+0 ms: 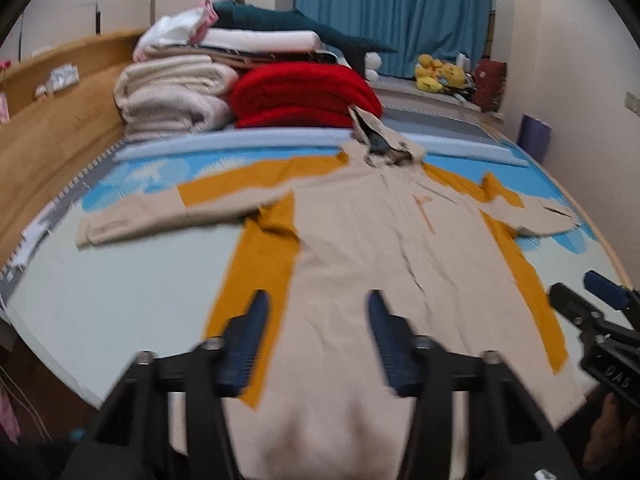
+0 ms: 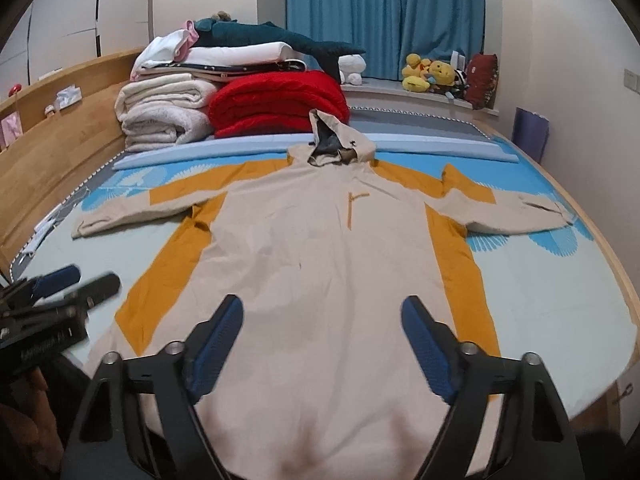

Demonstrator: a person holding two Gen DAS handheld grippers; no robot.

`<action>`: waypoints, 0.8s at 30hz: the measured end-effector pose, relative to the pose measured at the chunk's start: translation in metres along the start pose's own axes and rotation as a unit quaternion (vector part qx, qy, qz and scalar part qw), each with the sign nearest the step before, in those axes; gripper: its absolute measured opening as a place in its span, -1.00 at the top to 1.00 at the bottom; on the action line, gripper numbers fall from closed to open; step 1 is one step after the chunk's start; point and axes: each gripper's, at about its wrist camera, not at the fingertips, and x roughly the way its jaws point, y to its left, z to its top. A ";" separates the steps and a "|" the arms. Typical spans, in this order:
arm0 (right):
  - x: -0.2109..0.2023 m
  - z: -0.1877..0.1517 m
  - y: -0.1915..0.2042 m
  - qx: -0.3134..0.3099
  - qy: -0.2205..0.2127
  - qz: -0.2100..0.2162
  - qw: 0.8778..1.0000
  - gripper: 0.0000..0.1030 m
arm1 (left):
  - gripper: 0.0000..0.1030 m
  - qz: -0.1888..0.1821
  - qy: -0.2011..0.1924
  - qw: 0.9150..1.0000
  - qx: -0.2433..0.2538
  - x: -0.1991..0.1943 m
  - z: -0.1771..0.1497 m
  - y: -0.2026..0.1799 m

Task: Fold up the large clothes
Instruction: 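Grasp the sleeve nearest the left tool and fold it across the jacket front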

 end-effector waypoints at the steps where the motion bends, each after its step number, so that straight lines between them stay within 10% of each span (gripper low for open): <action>1: 0.007 0.008 -0.001 -0.001 -0.003 0.001 1.000 -0.41 | 0.33 0.002 -0.003 1.000 -0.003 0.007 0.010 0.006; 8: 0.059 0.075 0.002 0.004 -0.022 0.011 1.000 0.18 | 0.34 0.014 -0.018 0.999 -0.030 0.058 0.077 0.052; 18: 0.139 0.187 0.017 -0.010 -0.071 0.026 0.997 -0.05 | 0.34 0.081 0.016 0.989 -0.120 0.145 0.121 0.137; 24: 0.196 0.195 0.014 0.007 -0.021 0.054 0.998 -0.14 | 0.34 0.113 0.051 0.976 -0.180 0.199 0.111 0.192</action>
